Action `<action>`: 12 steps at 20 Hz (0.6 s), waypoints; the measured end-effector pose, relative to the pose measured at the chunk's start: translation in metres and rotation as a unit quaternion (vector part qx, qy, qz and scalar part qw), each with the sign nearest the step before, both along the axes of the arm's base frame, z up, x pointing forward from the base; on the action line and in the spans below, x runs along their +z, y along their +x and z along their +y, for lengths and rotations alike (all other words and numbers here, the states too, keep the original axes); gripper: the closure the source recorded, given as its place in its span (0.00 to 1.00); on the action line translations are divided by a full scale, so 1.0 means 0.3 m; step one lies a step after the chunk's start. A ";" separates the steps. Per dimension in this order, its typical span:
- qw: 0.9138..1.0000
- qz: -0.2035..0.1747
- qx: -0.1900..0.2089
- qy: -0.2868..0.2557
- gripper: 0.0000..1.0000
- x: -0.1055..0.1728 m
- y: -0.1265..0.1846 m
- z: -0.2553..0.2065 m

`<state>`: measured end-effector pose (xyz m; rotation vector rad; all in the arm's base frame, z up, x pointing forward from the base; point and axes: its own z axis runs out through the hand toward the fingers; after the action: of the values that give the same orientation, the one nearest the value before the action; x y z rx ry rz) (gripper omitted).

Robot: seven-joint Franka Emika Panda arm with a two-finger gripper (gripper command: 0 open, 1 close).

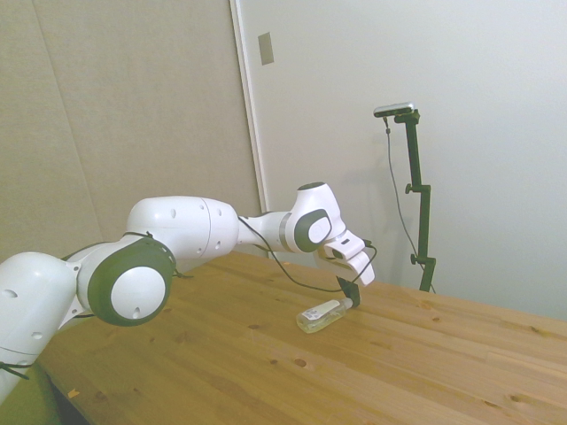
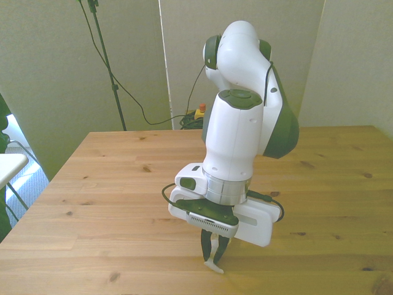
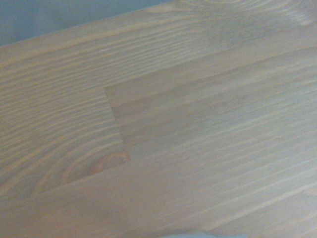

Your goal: Stand the sanitizer

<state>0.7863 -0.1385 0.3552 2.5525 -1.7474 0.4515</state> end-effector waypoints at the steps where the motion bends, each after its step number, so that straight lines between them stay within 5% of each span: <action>1: 1.000 -0.001 -0.002 0.003 1.00 0.001 -0.001 -0.004; 7: 0.999 -0.014 -0.028 -0.001 1.00 0.021 0.004 -0.008; 12: 0.996 -0.056 -0.047 -0.040 1.00 0.152 0.018 0.052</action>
<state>0.7915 -0.1229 0.4007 2.4227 -1.8348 0.6597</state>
